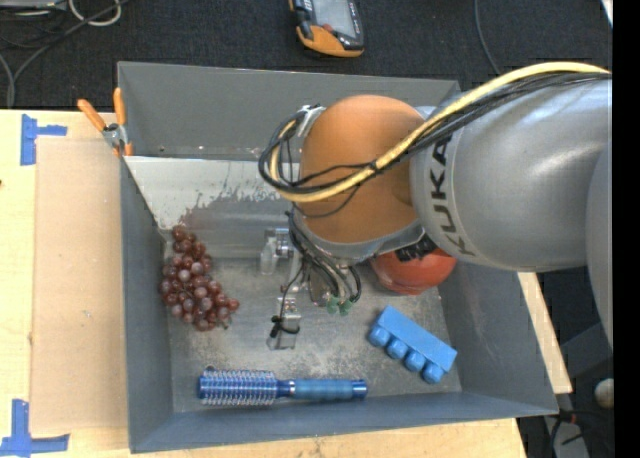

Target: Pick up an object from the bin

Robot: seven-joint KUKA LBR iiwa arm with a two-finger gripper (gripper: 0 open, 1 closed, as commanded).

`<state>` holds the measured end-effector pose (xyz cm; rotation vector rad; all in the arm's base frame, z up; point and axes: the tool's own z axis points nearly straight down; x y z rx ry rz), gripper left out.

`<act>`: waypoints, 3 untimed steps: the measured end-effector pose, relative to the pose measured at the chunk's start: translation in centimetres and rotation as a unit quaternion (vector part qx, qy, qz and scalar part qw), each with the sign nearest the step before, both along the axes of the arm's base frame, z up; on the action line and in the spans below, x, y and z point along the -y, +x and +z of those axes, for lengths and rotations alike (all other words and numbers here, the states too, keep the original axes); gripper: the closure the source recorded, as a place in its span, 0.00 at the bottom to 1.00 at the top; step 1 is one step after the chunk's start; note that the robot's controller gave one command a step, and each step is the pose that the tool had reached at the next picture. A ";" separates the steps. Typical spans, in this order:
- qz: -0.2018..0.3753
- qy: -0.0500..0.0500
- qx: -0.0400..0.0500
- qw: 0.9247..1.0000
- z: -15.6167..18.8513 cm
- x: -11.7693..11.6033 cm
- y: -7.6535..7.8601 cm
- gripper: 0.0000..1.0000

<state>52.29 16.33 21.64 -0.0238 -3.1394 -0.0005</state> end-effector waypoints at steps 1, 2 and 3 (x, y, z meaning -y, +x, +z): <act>0.000 0.000 0.000 1.000 0.0 0.0 0.0 0.00; -0.084 -0.001 -0.003 0.996 -5.4 -2.2 -2.7 0.00; -0.012 0.000 0.001 1.000 -6.0 -2.8 4.8 0.00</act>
Offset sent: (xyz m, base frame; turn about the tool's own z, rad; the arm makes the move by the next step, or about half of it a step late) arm -0.0273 0.0230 -0.0541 0.1778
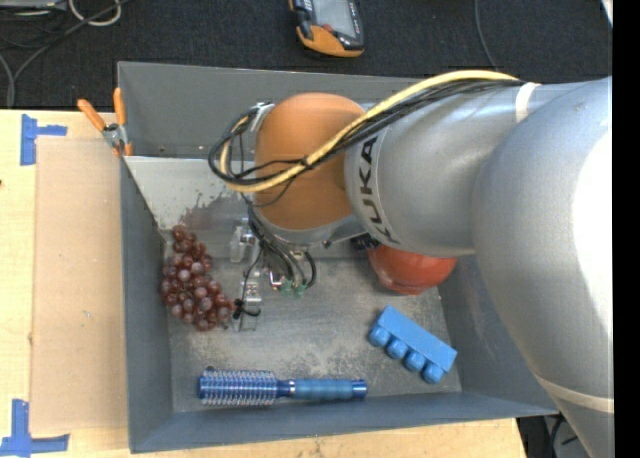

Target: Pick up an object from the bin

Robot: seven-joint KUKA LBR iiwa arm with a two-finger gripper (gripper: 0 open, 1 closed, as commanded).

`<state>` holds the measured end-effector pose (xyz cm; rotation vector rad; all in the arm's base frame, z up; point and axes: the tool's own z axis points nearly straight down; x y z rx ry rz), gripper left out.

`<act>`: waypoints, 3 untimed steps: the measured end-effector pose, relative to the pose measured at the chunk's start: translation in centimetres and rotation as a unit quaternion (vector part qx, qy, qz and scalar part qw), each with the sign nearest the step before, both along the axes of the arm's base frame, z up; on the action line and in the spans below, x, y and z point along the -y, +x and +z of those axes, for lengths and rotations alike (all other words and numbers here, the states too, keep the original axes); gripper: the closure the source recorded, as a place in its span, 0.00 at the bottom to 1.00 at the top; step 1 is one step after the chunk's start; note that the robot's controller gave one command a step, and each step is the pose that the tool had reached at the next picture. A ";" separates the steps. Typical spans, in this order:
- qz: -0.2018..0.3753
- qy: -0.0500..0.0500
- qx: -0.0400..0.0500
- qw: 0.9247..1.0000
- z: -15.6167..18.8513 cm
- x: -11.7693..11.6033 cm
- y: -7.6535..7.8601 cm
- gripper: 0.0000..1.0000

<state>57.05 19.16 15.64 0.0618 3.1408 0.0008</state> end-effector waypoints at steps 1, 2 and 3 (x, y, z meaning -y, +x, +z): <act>-0.024 0.000 0.000 1.000 -2.2 -1.1 -1.1 0.00; 0.031 -0.001 -0.001 1.000 -4.3 -1.6 -1.6 1.00; 0.073 0.000 0.000 0.997 -3.0 -1.4 -1.2 1.00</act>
Offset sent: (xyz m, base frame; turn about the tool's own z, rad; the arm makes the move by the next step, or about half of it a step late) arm -0.0078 0.0099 -0.0111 -0.2623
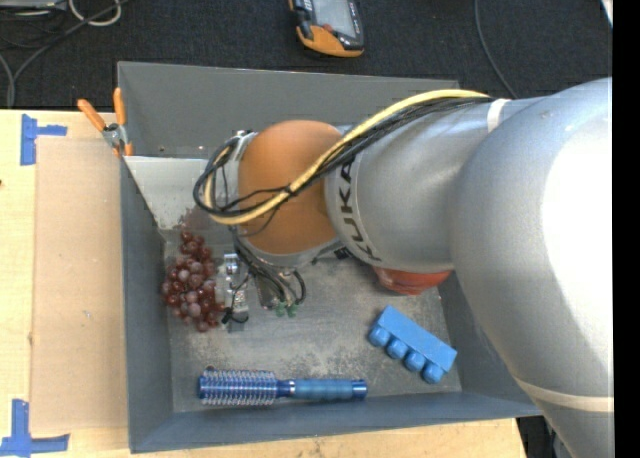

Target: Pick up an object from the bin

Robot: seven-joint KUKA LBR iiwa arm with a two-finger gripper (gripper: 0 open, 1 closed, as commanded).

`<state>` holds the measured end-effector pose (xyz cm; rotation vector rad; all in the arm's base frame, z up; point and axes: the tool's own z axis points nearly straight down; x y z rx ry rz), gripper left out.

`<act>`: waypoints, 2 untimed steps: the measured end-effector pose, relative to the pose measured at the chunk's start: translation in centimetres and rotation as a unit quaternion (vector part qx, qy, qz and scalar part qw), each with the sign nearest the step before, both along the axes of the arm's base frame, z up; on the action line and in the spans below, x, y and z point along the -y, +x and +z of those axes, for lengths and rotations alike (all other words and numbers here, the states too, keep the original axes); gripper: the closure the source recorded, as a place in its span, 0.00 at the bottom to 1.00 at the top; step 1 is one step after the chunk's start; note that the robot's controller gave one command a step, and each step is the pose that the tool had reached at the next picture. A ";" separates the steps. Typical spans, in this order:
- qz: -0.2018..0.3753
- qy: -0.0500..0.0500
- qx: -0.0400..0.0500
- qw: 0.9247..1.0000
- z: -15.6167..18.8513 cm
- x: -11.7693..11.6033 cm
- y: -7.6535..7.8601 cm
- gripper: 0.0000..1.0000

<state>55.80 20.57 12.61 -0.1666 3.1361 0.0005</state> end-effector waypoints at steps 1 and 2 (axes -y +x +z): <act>-0.019 0.000 -0.001 1.000 0.1 -0.3 -0.1 1.00; 0.040 0.000 0.000 0.999 -0.9 4.2 4.6 1.00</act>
Offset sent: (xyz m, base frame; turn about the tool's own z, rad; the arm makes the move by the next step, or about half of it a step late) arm 0.0457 -0.0425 -0.0089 -0.0788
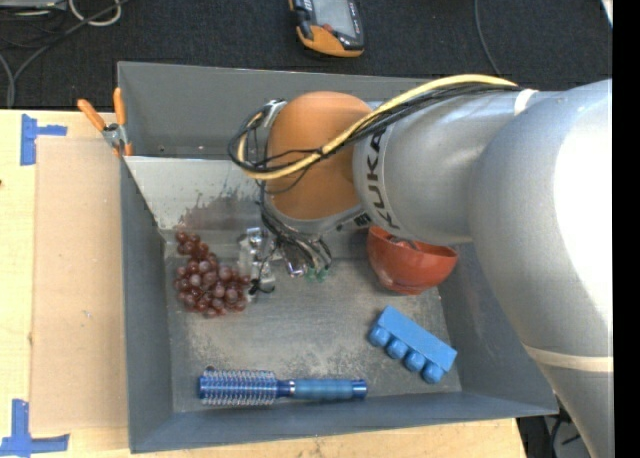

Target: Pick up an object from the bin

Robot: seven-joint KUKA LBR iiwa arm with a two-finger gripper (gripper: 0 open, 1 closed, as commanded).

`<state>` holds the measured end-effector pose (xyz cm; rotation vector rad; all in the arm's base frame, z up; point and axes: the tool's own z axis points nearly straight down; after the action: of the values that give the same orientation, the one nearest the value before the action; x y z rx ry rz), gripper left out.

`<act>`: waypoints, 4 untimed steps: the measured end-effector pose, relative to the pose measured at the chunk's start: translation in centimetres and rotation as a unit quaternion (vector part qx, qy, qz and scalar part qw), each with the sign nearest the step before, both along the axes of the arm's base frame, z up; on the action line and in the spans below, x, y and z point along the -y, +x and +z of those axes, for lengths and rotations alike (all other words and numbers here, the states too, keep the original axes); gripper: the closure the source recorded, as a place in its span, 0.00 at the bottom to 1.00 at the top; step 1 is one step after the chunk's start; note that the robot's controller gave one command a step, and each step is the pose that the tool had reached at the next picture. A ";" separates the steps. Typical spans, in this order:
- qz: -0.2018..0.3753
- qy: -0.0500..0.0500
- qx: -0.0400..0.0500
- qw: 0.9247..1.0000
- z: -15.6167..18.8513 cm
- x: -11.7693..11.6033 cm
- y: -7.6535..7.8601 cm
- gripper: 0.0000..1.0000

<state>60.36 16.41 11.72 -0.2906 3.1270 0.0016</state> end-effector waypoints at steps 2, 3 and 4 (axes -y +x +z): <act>0.079 -0.001 -0.001 0.997 0.1 0.0 0.1 1.00; -0.040 -0.001 -0.003 0.999 4.8 -1.3 -1.6 1.00; 0.104 -0.001 -0.003 0.995 11.8 -0.2 0.7 1.00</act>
Offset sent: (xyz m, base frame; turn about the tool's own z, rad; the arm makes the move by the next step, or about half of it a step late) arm 0.0117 -0.0071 -0.0087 -0.2161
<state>61.03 16.65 23.54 -0.6170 3.0859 -0.0012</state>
